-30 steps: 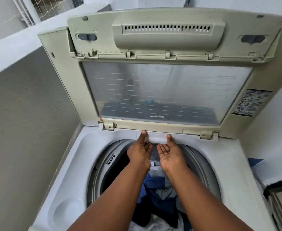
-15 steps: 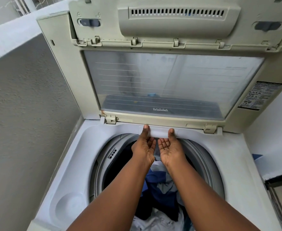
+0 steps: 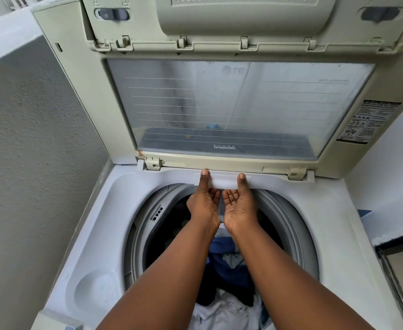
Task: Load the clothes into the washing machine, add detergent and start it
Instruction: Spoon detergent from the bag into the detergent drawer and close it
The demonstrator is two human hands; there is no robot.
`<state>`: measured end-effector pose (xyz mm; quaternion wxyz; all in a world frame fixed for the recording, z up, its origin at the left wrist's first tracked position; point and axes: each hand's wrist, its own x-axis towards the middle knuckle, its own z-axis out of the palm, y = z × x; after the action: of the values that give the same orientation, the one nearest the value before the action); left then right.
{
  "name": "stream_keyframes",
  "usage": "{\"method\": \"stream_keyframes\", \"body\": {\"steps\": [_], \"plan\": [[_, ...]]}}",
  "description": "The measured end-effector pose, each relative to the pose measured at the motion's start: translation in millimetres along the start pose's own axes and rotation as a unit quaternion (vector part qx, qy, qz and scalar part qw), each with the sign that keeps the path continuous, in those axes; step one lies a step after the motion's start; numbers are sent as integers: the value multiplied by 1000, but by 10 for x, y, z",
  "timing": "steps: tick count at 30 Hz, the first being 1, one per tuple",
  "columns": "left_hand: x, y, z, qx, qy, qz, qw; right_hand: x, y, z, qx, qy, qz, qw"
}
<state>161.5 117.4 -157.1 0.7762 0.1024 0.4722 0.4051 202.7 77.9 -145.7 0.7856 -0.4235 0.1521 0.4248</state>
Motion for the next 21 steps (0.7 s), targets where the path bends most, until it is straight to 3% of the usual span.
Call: {"method": "stream_keyframes", "body": {"steps": [6, 21], "plan": [[-58, -45, 45, -30, 10, 1, 999, -18, 43, -8, -12, 27, -14, 999], [-270, 156, -1, 48, 22, 0, 999, -85, -34, -20, 3, 29, -5, 1000]]}}
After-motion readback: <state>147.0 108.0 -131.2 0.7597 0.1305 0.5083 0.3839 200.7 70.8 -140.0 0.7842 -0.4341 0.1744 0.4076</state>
